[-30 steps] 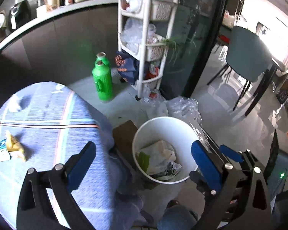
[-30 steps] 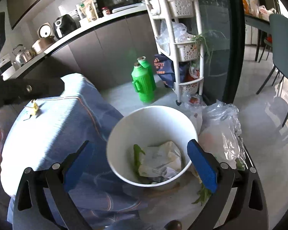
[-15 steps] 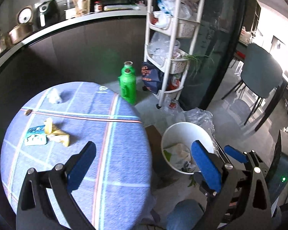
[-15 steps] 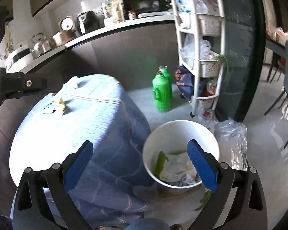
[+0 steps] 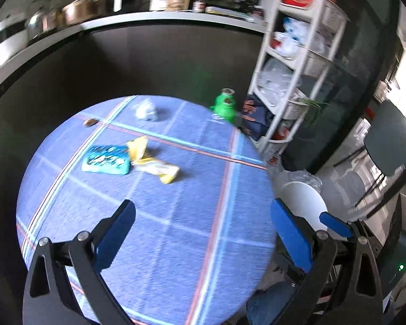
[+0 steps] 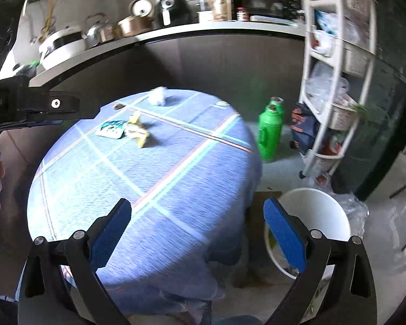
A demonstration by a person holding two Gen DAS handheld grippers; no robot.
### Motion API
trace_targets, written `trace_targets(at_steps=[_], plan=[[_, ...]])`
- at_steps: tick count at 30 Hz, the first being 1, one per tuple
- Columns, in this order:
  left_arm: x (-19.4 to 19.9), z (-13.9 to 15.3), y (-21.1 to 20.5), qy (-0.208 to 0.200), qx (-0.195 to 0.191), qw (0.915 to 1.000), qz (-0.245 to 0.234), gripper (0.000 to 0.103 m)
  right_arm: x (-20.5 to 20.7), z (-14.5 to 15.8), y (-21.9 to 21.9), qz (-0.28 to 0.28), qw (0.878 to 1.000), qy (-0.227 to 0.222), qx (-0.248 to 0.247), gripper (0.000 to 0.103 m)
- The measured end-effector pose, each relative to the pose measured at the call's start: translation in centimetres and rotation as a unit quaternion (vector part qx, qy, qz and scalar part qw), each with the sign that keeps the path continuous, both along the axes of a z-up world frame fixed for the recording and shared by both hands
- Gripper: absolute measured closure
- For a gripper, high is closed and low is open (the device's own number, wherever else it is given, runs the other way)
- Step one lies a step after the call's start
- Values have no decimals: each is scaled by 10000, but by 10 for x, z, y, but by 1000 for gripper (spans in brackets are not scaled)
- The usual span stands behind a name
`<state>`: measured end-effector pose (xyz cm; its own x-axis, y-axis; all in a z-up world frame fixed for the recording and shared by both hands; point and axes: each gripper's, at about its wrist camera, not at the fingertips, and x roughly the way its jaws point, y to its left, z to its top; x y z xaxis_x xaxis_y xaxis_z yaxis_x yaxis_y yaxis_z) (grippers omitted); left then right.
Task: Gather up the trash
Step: 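Move both tools back over the blister pack and yellow wrapper, then grasp the yellow wrapper with right tool while left tool grasps the blue blister pack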
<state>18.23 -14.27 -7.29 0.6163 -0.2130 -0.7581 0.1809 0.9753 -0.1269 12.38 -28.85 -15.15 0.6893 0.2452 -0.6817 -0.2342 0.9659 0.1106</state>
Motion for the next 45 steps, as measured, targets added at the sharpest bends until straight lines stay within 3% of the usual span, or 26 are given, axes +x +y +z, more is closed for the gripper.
trace_targets(at_steps=[6, 13, 20, 22, 24, 27, 35, 36, 37, 40, 45], plan=[[7, -15, 52, 158, -136, 9987, 462, 4, 20, 0, 42, 354, 9990, 110, -241, 9], [19, -47, 128, 537, -253, 9913, 1179, 4, 60, -2, 77, 706, 9969, 312, -127, 9], [37, -59, 165, 578, -278, 9896, 1284, 4, 116, -12, 108, 971, 9939, 518, -61, 11], [46, -60, 169, 583, -375, 9910, 1150, 4, 130, -14, 117, 1027, 9934, 463, -204, 21], [59, -62, 170, 582, -398, 9922, 1024, 4, 140, -16, 125, 1102, 9925, 461, -276, 26], [77, -65, 164, 525, -215, 9946, 864, 4, 154, -22, 137, 1252, 9904, 449, -372, 33], [134, -73, 153, 447, 84, 9989, -103, 4, 181, -44, 151, 1395, 9876, 624, -353, 56], [141, -75, 154, 492, 79, 9987, -129, 4, 183, -46, 151, 1369, 9879, 632, -368, 61], [149, -77, 156, 539, 46, 9984, -152, 4, 184, -47, 151, 1390, 9875, 659, -338, 76], [169, -84, 160, 675, -114, 9975, -177, 4, 182, -49, 148, 1417, 9872, 654, -334, 91], [200, -96, 157, 932, -58, 9945, -481, 4, 159, -37, 126, 1200, 9917, 414, -184, 91]])
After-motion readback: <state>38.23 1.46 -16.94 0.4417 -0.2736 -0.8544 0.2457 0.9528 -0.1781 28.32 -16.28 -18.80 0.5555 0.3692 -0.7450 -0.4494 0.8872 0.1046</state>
